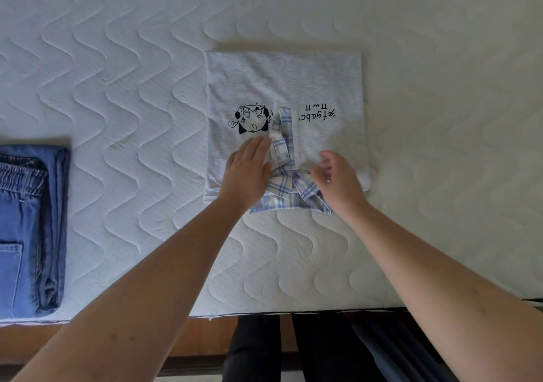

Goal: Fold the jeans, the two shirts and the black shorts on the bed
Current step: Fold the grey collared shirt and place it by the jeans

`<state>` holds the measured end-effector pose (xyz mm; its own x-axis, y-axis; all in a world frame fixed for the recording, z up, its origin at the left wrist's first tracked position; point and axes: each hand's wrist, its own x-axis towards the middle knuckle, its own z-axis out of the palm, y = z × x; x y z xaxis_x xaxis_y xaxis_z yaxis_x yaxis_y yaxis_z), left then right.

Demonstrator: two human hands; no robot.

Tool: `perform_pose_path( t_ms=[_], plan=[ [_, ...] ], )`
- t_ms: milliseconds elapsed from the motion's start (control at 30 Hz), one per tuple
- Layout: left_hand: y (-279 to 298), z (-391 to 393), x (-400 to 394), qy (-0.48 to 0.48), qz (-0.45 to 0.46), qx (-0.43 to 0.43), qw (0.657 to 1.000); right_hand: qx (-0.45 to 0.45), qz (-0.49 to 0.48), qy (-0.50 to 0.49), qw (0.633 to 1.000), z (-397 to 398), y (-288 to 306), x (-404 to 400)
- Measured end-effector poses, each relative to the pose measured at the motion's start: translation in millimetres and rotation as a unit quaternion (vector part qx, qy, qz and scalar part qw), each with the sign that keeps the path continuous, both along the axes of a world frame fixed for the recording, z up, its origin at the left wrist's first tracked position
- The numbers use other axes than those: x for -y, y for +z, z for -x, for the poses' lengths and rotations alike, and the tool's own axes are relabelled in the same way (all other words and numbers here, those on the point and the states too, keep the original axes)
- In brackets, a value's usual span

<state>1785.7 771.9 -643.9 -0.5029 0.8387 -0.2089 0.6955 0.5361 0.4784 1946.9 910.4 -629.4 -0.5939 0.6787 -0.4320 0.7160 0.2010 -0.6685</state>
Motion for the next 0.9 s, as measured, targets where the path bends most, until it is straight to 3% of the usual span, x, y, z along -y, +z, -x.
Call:
perform_pose_path(
  t_ms=[67,200,500,600,700,800,900],
  plan=[
    [-6.4,3.1,-7.5,-0.033,0.015,0.006,0.999,0.037,0.021,0.052,0.998,15.2,-0.5,8.2],
    [-13.6,8.7,-20.0,-0.053,0.044,0.009,0.998,0.140,-0.085,0.111,0.980,25.9,-12.0,12.5],
    [-22.3,9.7,-19.3,-0.065,0.046,0.014,0.997,0.036,0.072,0.017,0.997,11.0,-5.8,-7.2],
    [-24.4,4.7,-16.5,-0.057,0.047,0.006,0.997,-0.011,0.132,-0.099,0.986,0.1,-12.4,-13.2],
    [-26.7,-0.6,-18.4,-0.040,0.077,-0.027,0.996,-0.059,0.221,-0.215,0.949,-8.2,-18.1,-14.9],
    [-30.0,-3.4,-24.2,-0.065,0.104,-0.053,0.991,-0.071,0.249,-0.227,0.939,-8.9,-17.7,-15.8],
    [-31.7,-7.2,-29.7,-0.106,0.095,-0.030,0.989,-0.086,0.230,-0.190,0.951,-6.8,-15.8,-15.0]
  ],
)
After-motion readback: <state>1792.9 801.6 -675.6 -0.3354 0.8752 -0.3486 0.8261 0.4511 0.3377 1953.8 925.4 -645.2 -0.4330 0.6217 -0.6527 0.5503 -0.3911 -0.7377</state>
